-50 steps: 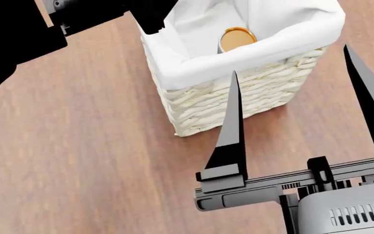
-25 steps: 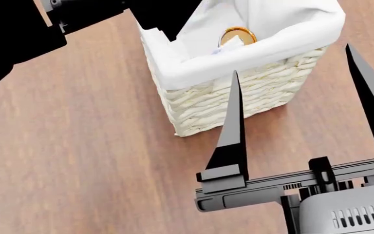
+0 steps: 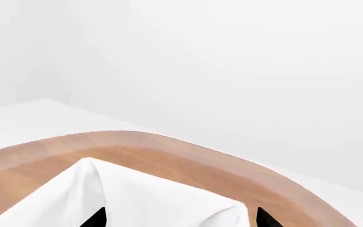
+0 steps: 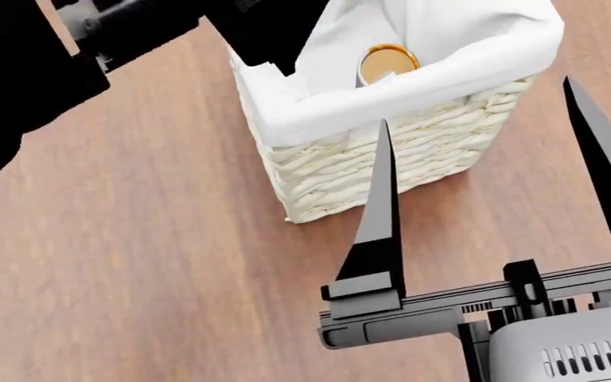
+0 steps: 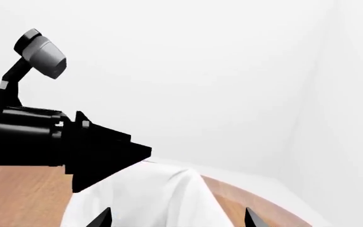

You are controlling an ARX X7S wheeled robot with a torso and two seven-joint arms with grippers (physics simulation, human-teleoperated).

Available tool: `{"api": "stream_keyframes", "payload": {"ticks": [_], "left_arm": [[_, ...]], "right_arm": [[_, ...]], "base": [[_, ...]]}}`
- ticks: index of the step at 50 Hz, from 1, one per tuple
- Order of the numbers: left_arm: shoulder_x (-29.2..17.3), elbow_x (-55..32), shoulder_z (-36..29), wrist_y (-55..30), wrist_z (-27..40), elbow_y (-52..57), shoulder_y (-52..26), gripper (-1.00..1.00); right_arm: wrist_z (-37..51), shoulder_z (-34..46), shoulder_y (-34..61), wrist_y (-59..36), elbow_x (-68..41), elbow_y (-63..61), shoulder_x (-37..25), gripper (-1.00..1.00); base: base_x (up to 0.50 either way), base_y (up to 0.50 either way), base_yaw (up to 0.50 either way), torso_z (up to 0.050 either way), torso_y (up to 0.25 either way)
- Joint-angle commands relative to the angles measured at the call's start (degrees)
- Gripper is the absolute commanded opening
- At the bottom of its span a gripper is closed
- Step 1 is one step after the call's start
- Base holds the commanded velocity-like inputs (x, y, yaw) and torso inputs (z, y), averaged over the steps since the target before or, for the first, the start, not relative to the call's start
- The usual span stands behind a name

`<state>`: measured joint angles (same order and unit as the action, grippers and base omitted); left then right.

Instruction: Pick up the alphabet soup and the cream cheese box, and put them in the basket.

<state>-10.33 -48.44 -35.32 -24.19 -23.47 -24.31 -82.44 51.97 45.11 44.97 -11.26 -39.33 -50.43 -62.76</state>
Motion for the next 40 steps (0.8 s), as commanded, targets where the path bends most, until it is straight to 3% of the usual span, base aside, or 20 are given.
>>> {"api": "stream_keyframes", "payload": {"ticks": [1, 4, 9, 14, 21, 27, 40], "left_arm": [[-4.9, 9.6, -1.5, 6.1, 21.2, 23.9, 13.1, 1.00], [-6.9, 12.5, -1.4, 6.7, 29.2, 34.7, 18.2, 1.00], [-8.5, 14.1, -0.5, 7.9, 34.8, 42.4, 22.7, 1.00], [-12.5, 27.4, -4.6, 9.4, 43.5, 49.9, 29.6, 1.00], [-15.0, 27.8, -4.1, 11.7, 47.6, 57.8, 36.9, 1.00], [-18.4, 27.7, -5.0, 7.3, 50.2, 67.0, 39.9, 1.00], [-19.4, 27.5, -4.6, 6.4, 51.5, 69.6, 40.8, 1.00]], "right_arm": [[-0.3, 0.4, -0.4, 0.4, 0.5, 0.5, 0.7, 1.00], [-0.6, 0.6, -1.0, 1.1, 1.0, 1.1, 1.1, 1.00], [-0.5, 1.0, -1.9, 1.9, 1.8, 1.6, 1.6, 1.00], [-0.7, 1.1, -1.5, 1.6, 1.7, 1.3, 2.0, 1.00], [0.1, 1.7, -1.9, 1.5, 4.1, 0.7, 3.2, 1.00], [0.7, 1.4, -0.9, 0.2, 3.7, -1.5, 3.0, 1.00], [0.9, 1.8, -1.3, 0.5, 5.0, -2.4, 3.4, 1.00]], "base": [[0.00, 0.00, 0.00, 0.000, 0.000], [0.00, 0.00, 0.00, 0.000, 0.000], [0.00, 0.00, 0.00, 0.000, 0.000], [0.00, 0.00, 0.00, 0.000, 0.000], [0.00, 0.00, 0.00, 0.000, 0.000], [0.00, 0.00, 0.00, 0.000, 0.000], [0.00, 0.00, 0.00, 0.000, 0.000]]}}
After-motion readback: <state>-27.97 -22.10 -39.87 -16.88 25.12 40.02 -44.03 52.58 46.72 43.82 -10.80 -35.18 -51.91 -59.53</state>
